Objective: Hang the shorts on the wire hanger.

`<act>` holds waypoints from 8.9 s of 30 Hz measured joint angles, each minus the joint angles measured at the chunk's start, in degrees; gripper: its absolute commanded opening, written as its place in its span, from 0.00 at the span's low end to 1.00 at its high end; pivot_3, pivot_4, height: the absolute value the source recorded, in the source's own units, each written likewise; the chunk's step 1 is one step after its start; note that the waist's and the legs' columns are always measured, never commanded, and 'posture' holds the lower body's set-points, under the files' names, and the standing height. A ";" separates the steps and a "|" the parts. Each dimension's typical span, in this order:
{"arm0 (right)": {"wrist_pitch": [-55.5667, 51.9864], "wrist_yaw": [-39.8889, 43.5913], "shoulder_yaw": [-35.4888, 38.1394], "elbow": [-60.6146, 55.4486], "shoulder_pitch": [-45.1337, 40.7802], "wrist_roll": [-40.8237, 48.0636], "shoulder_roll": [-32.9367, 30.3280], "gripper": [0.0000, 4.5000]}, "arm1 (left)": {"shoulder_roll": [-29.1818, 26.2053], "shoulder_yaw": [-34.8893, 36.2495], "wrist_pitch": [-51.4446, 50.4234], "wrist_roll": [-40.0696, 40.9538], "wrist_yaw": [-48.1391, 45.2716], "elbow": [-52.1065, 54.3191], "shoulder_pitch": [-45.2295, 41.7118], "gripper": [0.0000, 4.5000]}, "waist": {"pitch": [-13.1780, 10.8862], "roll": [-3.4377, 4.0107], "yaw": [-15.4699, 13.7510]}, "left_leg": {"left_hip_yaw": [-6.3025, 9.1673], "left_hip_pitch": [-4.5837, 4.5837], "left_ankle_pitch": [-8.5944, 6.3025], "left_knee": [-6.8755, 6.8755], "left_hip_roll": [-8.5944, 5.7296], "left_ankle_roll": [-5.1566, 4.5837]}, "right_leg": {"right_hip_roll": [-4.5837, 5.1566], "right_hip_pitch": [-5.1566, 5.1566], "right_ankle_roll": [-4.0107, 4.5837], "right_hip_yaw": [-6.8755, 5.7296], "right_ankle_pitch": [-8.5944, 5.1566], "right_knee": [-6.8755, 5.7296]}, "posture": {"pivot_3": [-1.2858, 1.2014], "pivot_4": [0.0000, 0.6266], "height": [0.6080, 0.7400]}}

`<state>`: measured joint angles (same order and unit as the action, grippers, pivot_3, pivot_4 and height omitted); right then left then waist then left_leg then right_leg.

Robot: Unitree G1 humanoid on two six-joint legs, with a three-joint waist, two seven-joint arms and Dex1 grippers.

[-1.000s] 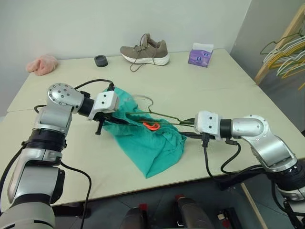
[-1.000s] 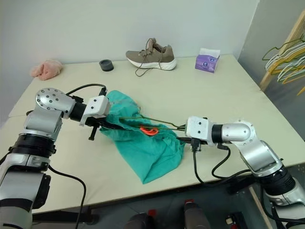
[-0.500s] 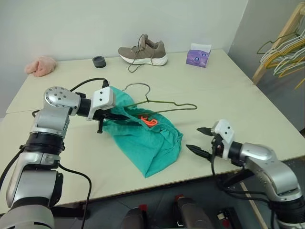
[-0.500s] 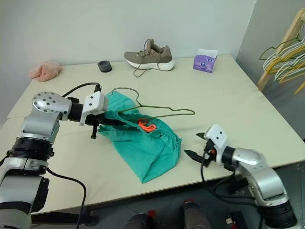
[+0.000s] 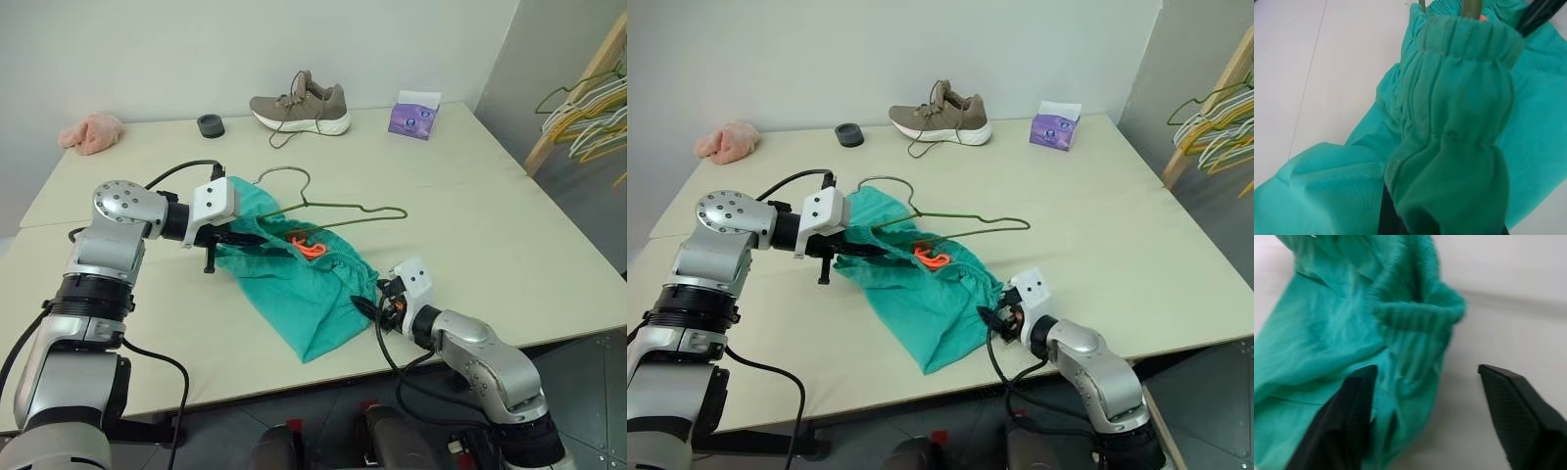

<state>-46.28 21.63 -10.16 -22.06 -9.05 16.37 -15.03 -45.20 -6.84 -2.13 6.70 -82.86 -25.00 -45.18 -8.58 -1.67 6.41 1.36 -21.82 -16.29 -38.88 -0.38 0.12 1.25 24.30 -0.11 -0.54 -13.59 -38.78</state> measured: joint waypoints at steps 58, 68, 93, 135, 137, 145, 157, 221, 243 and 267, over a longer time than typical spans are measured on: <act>5.62 13.35 1.55 1.43 -17.71 3.01 -16.46 0.09 | -7.79 -2.41 -2.24 -1.62 0.84 1.03 3.06 0.00 | 0.01 -0.01 0.17 | 0.00 -0.04 0.00 0.01 0.03 0.00 | -0.01 0.03 0.00 -0.02 0.00 -0.03 | 0.44 0.16 1.00; 7.08 16.86 -2.61 -1.45 -19.59 -2.52 -23.14 0.82 | -5.61 -2.42 -6.31 -0.76 -0.27 7.55 6.98 0.00 | 0.01 -0.01 0.17 | -0.01 -0.04 0.00 -0.01 0.02 -0.01 | 0.00 0.04 0.00 -0.01 0.00 -0.04 | 0.44 0.17 1.00; 15.20 38.36 -17.07 20.10 -35.57 -11.68 -22.63 0.47 | -3.95 -2.96 -7.46 -0.80 -2.08 9.37 7.41 0.00 | 0.01 -0.01 1.35 | 0.06 -0.05 0.00 0.00 0.03 -0.01 | 0.03 0.04 0.01 -0.05 0.00 -0.03 | 0.44 0.17 1.00; 0.99 38.16 -6.59 13.05 -27.53 -7.49 -22.86 0.00 | -0.02 12.48 -9.32 5.98 14.84 -5.48 0.86 0.99 | 0.03 -0.04 1.42 | 0.09 -0.09 -0.01 -0.02 0.01 0.01 | 0.26 0.07 0.01 -0.09 0.00 -0.05 | 0.43 0.16 1.00; -2.60 36.14 -3.35 12.10 -24.73 -5.90 -22.83 0.00 | 0.37 14.50 -10.69 7.50 16.80 -5.85 0.94 0.99 | 0.03 -0.04 1.37 | 0.08 -0.09 -0.01 -0.02 0.00 0.01 | 0.30 0.07 0.01 -0.08 0.00 -0.07 | 0.43 0.17 1.00; -19.32 25.97 17.90 2.32 -4.57 1.15 -22.63 0.00 | 4.11 10.94 -28.13 20.76 11.25 20.32 14.14 0.99 | 0.04 -0.03 0.36 | 0.08 -0.11 -0.04 -0.07 -0.05 0.07 | 0.38 0.01 -0.03 -0.05 -0.02 -0.07 | 0.41 0.20 1.00; -41.63 11.95 48.55 -13.09 13.14 1.90 -16.48 0.00 | 16.57 -0.12 -37.51 29.20 11.25 30.94 4.93 0.99 | -0.09 0.23 2.22 | -0.05 0.07 -0.06 -0.03 -0.06 0.03 | -0.07 -0.15 -0.40 0.10 -0.25 -0.02 | 0.35 0.27 1.00; -20.76 -12.79 49.26 51.73 -34.51 -5.98 -46.37 0.00 | 40.33 -3.63 -22.90 15.86 31.28 14.64 -20.27 0.99 | -3.96 1.01 11.25 | -2.63 0.32 -0.77 0.17 -0.22 -0.97 | -0.10 -0.16 -1.84 2.70 -0.03 1.13 | 0.36 0.34 1.00; -12.29 -21.61 51.45 37.51 -34.34 -5.76 -41.43 1.00 | 40.87 -3.59 -23.09 15.68 29.60 13.45 -20.69 1.00 | -3.94 1.04 11.30 | -3.18 0.47 -0.88 0.16 -0.21 -0.73 | -0.09 -0.12 -2.14 3.26 0.05 1.18 | 0.36 0.32 1.00; 18.17 -14.64 39.91 14.99 -24.16 -8.57 -34.99 1.00 | 39.75 -4.01 -20.95 12.88 30.62 13.47 -19.70 1.00 | -3.92 1.05 11.78 | -3.15 0.52 -0.90 0.15 -0.14 -0.69 | -0.16 -0.12 -2.17 3.26 0.06 1.16 | 0.37 0.30 1.00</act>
<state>-28.11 6.98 29.75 -7.07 -33.21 7.80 -50.01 -5.44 -10.85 -23.08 19.57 -52.24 -11.52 -64.88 -12.50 -0.62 18.19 -1.79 -21.30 -17.20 -38.72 -0.53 -0.57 1.09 24.18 -2.28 2.72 -13.54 -37.61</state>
